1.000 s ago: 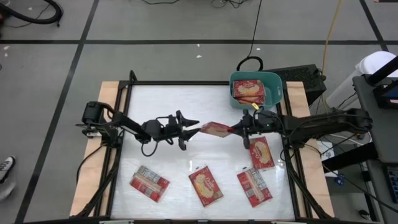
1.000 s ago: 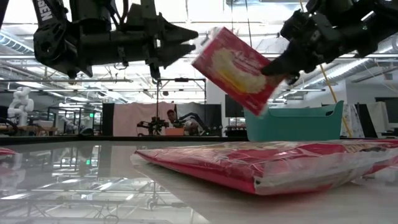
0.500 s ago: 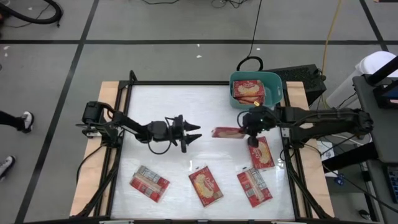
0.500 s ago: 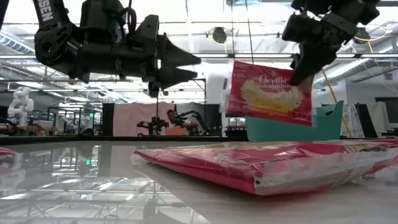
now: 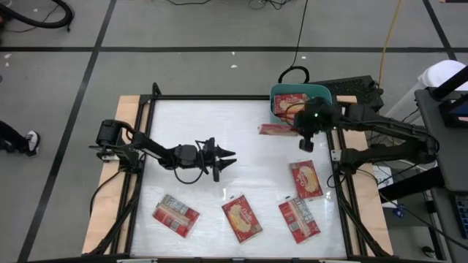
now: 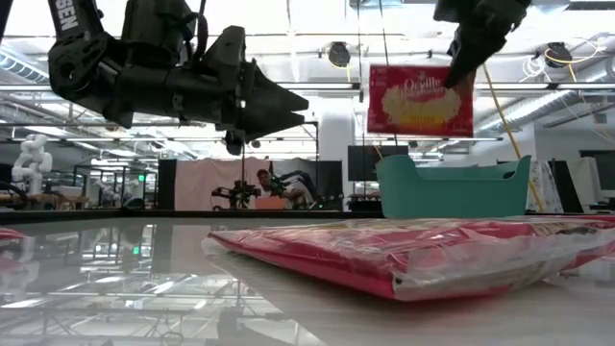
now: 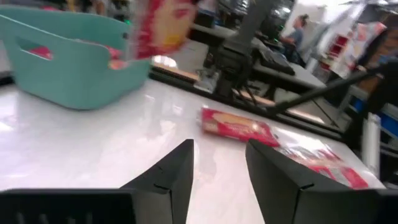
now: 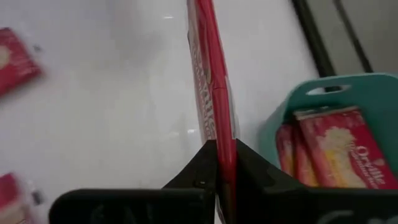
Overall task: Sort popcorn bags into baskets
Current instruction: Put the red popcorn bag into the green bin
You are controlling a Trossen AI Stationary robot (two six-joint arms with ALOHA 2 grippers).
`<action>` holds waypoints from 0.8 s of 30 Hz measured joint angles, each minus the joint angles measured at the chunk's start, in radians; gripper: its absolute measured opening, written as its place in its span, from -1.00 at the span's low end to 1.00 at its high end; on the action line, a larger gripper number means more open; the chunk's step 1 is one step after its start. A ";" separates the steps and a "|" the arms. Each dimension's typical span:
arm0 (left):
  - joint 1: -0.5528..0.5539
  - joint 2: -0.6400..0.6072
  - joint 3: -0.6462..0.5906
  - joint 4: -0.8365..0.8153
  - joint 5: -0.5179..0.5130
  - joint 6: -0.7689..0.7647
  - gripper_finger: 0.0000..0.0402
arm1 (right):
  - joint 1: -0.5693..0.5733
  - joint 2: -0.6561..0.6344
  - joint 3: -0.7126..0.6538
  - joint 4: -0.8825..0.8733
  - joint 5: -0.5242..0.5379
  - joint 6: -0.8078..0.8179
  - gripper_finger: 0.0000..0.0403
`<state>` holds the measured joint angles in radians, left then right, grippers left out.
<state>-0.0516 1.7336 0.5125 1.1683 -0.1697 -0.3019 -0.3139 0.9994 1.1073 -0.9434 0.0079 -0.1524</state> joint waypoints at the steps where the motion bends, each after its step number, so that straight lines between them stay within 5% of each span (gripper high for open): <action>1: 0.006 0.000 0.003 0.010 -0.012 0.001 -0.26 | -0.003 0.000 0.006 -0.011 -0.016 -0.008 -0.92; 10: 0.042 0.000 0.191 -0.193 0.004 0.110 0.16 | -0.040 0.014 0.008 -0.118 -0.040 -0.028 -0.92; 15: 0.060 0.000 0.270 -0.293 0.003 0.145 0.36 | -0.062 0.013 0.008 -0.099 -0.169 -0.046 -0.91; 24: 0.075 0.018 0.281 -0.280 0.058 0.139 0.22 | -0.065 0.012 0.000 -0.014 -0.279 -0.003 -0.91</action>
<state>0.0239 1.7514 0.7937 0.8882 -0.1120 -0.1633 -0.3791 1.0115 1.1075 -0.9576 -0.2709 -0.1557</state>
